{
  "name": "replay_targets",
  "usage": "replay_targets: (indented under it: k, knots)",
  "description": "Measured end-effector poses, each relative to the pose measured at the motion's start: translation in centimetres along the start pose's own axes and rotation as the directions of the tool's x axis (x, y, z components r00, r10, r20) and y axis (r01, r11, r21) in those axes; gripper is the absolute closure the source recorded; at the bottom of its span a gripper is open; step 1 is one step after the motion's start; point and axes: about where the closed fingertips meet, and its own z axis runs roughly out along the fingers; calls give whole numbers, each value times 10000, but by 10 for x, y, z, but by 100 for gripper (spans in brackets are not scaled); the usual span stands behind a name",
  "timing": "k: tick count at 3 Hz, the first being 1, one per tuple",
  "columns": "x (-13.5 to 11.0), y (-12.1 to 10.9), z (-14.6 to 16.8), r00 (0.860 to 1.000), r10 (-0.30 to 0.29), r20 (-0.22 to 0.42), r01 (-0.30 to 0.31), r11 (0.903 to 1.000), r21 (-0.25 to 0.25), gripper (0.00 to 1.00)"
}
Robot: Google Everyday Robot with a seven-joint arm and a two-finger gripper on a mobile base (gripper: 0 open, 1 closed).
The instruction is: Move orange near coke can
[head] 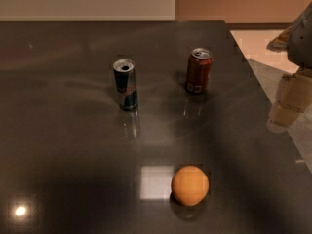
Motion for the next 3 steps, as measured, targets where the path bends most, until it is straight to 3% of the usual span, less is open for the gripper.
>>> replay_targets:
  k: [1,2,3]
  knots:
    - [-1,0,-1,10000,-13,15,13,10000,16,0]
    - [-15,21,6,9975,-548,455,571,9971,-503,0]
    - [-35,53,17,9833,-1372,1198,1516,9811,-1205,0]
